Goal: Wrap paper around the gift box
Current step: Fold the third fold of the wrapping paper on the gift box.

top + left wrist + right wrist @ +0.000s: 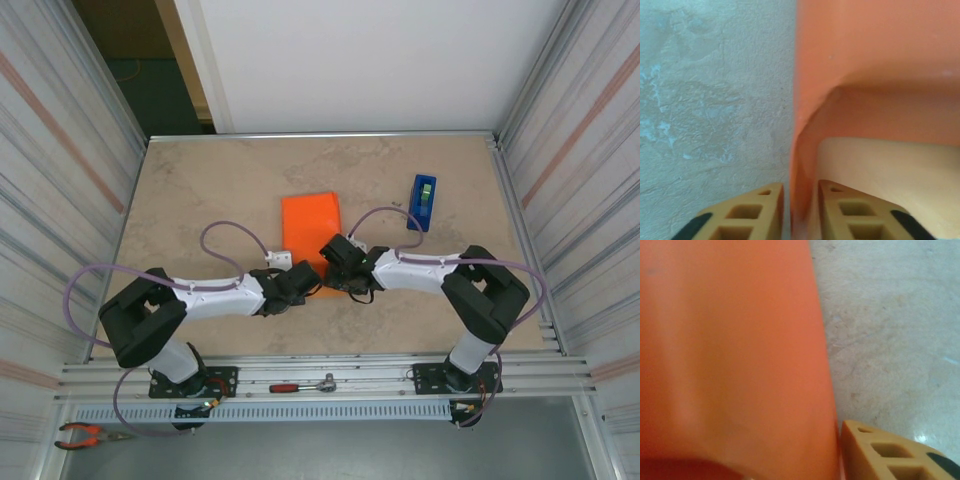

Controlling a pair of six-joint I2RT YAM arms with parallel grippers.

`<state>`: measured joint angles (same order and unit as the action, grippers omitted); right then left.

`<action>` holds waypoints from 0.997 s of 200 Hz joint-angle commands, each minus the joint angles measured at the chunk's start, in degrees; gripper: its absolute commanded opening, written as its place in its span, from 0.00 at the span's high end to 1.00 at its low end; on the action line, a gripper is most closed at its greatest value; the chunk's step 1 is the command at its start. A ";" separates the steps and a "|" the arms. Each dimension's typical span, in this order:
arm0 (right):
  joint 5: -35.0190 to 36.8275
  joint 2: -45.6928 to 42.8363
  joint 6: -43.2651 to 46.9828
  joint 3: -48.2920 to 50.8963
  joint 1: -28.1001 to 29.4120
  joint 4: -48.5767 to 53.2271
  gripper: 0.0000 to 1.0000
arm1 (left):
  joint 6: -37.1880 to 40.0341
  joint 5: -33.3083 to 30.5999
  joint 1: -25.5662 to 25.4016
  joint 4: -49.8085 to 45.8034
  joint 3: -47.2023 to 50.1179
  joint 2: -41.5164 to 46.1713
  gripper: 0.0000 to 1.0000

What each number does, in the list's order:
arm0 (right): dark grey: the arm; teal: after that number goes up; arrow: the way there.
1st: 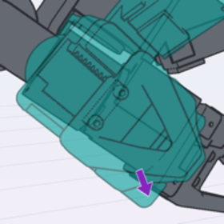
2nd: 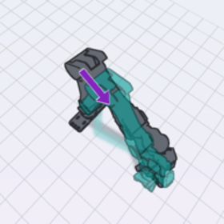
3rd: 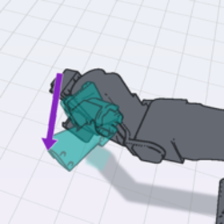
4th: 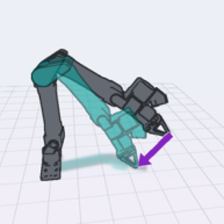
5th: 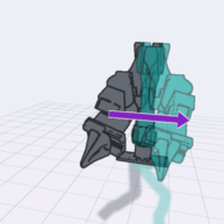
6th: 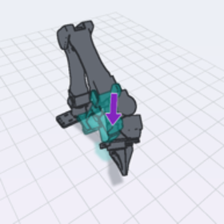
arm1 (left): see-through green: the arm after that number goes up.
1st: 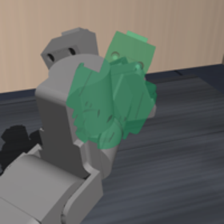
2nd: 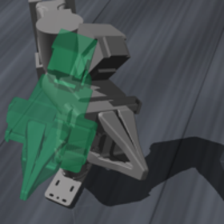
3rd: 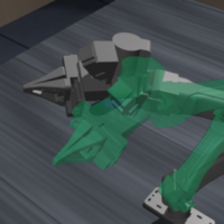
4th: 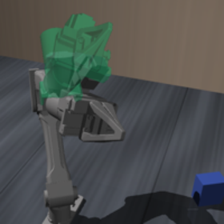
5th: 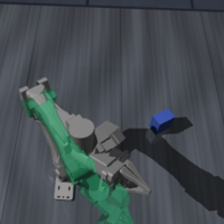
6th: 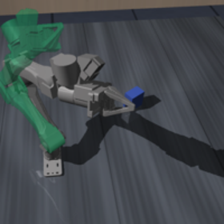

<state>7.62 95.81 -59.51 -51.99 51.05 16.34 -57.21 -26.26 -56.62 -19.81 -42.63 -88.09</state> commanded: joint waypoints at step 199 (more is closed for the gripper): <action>-0.41 -0.33 1.83 -1.00 -0.58 2.71 0.50 | 0.63 -5.34 -0.42 -2.21 -1.16 -5.48 0.53</action>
<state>7.29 95.85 -58.96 -51.57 49.93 16.91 -57.23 -31.09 -56.88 -19.66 -45.58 -94.48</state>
